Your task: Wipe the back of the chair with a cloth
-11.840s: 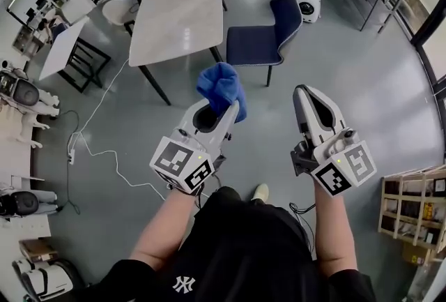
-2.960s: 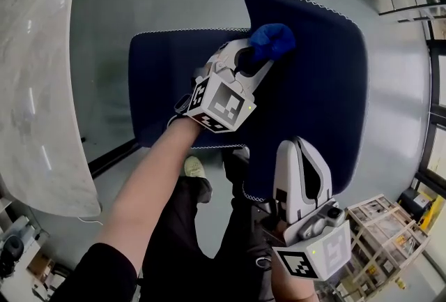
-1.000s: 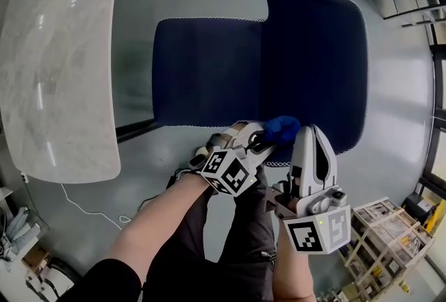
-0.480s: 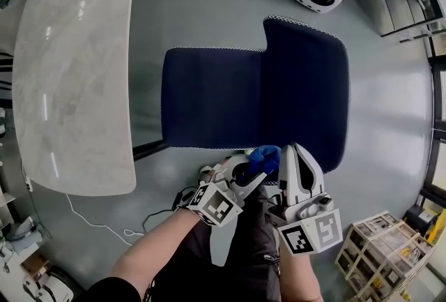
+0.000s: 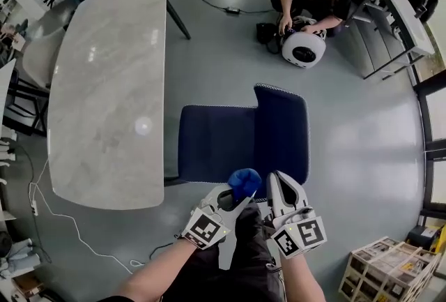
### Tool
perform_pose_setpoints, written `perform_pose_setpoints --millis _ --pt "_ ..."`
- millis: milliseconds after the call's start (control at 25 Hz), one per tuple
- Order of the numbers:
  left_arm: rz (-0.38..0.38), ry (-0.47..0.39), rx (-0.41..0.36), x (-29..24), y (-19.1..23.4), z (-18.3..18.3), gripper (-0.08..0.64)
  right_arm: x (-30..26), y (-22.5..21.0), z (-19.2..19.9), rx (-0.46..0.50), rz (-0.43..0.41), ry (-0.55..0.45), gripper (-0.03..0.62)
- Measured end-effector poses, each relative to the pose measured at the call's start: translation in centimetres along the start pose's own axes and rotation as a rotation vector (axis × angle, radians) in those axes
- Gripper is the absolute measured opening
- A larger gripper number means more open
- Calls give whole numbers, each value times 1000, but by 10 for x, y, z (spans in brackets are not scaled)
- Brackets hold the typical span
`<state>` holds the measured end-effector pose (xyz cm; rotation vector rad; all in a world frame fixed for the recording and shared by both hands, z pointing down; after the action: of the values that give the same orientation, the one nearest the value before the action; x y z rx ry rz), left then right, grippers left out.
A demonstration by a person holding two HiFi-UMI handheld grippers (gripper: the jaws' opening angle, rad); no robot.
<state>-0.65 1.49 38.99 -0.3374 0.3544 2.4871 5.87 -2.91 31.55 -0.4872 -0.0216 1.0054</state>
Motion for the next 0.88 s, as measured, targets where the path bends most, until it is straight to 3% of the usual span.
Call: perform_pose_setpoints --millis 240,520,880 --pt "-36 -9 35 42 -12 -50 71 15 39 -34 63 -43 10 14" --pt "-61 -76 69 87 -25 -111 71 30 85 -77 154 -70 -17 12" --pt "-107 -136 68 140 -35 -182 71 50 131 -121 227 -99 -51 12"
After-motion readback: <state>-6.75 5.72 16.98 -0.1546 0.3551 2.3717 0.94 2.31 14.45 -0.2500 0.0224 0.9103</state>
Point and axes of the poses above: the fingertips, and each gripper's own axes: x backward along the fingers, y to its left, z out of its underside, the point moved 2 cm from there along x, backward along the fingers, and after that the axes turned 5 degrees about -z, right-handed, at the moved point
